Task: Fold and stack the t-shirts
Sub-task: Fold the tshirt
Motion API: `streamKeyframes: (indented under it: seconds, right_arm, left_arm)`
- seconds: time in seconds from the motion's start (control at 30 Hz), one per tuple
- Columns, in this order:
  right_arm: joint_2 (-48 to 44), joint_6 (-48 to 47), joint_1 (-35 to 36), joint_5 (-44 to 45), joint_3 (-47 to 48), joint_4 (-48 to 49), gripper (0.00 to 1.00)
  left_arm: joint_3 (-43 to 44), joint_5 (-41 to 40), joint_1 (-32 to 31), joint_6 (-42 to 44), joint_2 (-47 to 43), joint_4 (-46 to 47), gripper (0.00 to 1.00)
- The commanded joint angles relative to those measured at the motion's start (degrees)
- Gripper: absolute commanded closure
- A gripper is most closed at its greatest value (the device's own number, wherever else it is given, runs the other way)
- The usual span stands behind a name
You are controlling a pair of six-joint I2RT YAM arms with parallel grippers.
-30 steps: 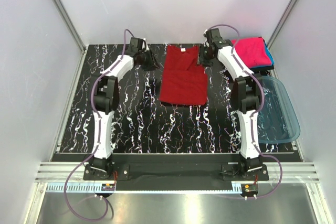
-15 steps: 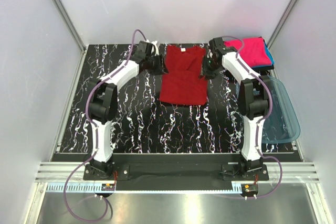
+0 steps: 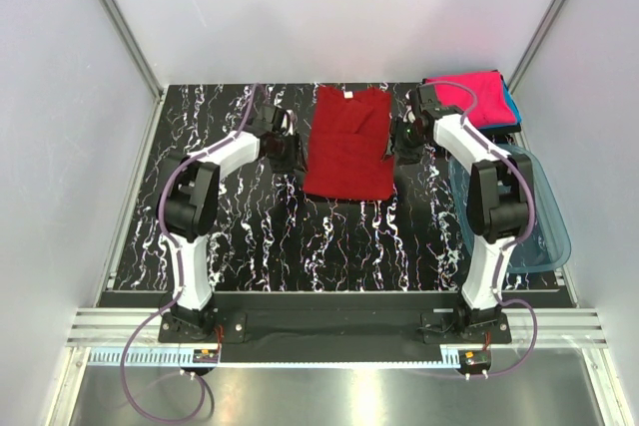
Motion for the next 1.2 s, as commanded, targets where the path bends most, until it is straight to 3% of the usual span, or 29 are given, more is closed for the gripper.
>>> streamKeyframes:
  seconds: [0.0,0.1,0.13,0.23,0.37,0.53,0.63,0.87,0.93,1.0,1.07,1.1,1.17]
  right_arm:
    - [4.05,-2.30,-0.89,-3.72,2.61,5.42,0.45]
    - [6.77,-2.74,-1.77,-3.72,3.93,6.74,0.45]
    - [8.00,-2.83,-2.64,-4.07,4.80,7.27,0.45]
    - [10.54,-3.88,-3.96,-5.30,7.52,8.15,0.45]
    - [15.64,-4.85,-5.54,-10.82,12.18,8.07,0.44]
    - [19.95,-6.17,-5.81,-14.35,16.23,8.59,0.48]
    - [22.41,-5.73,-6.08,-16.63,18.69,8.85,0.55]
    - [25.15,-4.76,-7.39,-21.29,21.16,11.75,0.95]
    - [26.19,-4.50,-8.18,-22.26,21.68,12.46,0.99]
    - [26.81,-4.15,-8.71,-22.62,21.95,12.46,0.96]
    - [26.91,-3.36,-9.50,-23.15,21.60,12.55,0.82]
    - [26.04,-3.36,-9.59,-23.32,21.16,12.37,0.71]
    - [24.28,-3.36,-9.77,-23.41,20.46,12.29,0.61]
  left_arm:
    - [-0.74,1.94,-0.62,0.76,0.95,2.23,0.55]
    - [-1.00,1.50,-0.53,1.02,2.09,2.23,0.69]
    - [-0.91,1.59,-0.62,0.94,2.79,2.23,0.77]
    - [-0.82,2.20,-0.53,0.41,4.46,2.14,0.88]
    - [-1.09,2.03,-0.62,0.06,5.61,1.88,0.90]
    - [-1.53,1.68,-0.53,-0.03,5.43,1.79,0.84]
    - [-1.35,1.15,-0.53,-0.03,5.61,1.61,0.83]
    - [-1.62,1.93,-0.62,-0.21,5.70,1.44,0.84]
    - [-1.97,2.20,-0.62,-0.73,5.96,1.52,0.85]
    - [-2.23,2.11,-0.71,-1.08,5.87,1.44,0.88]
    - [-3.02,1.59,-0.71,-1.70,5.44,1.35,0.91]
    - [-3.54,1.50,-0.80,-2.22,4.74,1.35,0.91]
    - [-3.81,1.50,-0.89,-2.67,2.99,1.35,0.90]
